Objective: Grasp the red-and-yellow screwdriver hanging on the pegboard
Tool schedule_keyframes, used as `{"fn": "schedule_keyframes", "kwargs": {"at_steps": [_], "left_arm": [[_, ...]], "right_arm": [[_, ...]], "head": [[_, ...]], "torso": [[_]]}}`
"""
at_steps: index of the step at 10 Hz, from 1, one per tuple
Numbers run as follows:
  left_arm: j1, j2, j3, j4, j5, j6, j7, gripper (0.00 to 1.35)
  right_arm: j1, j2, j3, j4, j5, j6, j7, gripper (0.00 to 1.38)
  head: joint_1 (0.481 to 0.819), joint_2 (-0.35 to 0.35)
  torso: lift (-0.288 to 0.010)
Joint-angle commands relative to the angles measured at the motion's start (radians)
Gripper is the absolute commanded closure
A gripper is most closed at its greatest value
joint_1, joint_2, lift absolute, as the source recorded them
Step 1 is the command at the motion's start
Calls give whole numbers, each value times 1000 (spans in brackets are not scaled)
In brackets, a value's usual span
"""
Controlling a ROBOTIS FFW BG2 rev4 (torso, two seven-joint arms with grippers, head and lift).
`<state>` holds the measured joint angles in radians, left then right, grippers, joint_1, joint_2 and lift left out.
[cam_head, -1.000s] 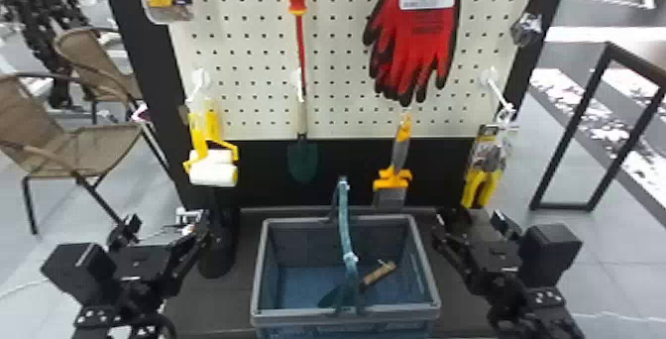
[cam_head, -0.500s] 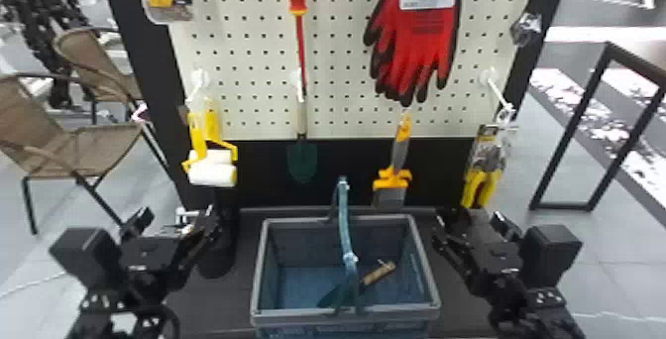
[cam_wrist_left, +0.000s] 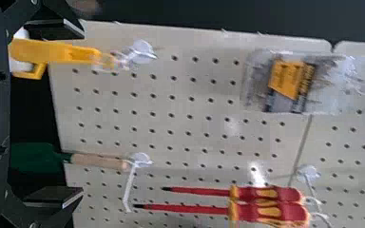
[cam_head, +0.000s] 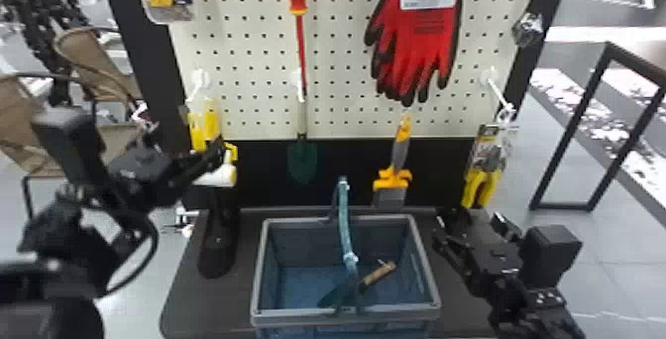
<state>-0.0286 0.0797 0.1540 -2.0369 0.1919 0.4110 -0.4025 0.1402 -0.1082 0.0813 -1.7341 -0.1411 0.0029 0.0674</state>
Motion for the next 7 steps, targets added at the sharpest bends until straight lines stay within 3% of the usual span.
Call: {"fn": "schedule_keyframes", "kwargs": {"at_steps": [1, 5, 7], "left_arm": [[-76, 14, -5, -62, -8, 135, -9, 176], [-226, 20, -17, -91, 21, 290, -38, 209], [-309, 48, -47, -72, 38, 298, -59, 209]], "right_arm": [[-1, -1, 0, 1, 2, 2, 0, 219], [-5, -4, 0, 2, 3, 9, 0, 219], [-10, -5, 2, 2, 5, 9, 0, 219]], "head": [[549, 0], [549, 0], [549, 0]], "torso": [[-100], [-100], [-100]]}}
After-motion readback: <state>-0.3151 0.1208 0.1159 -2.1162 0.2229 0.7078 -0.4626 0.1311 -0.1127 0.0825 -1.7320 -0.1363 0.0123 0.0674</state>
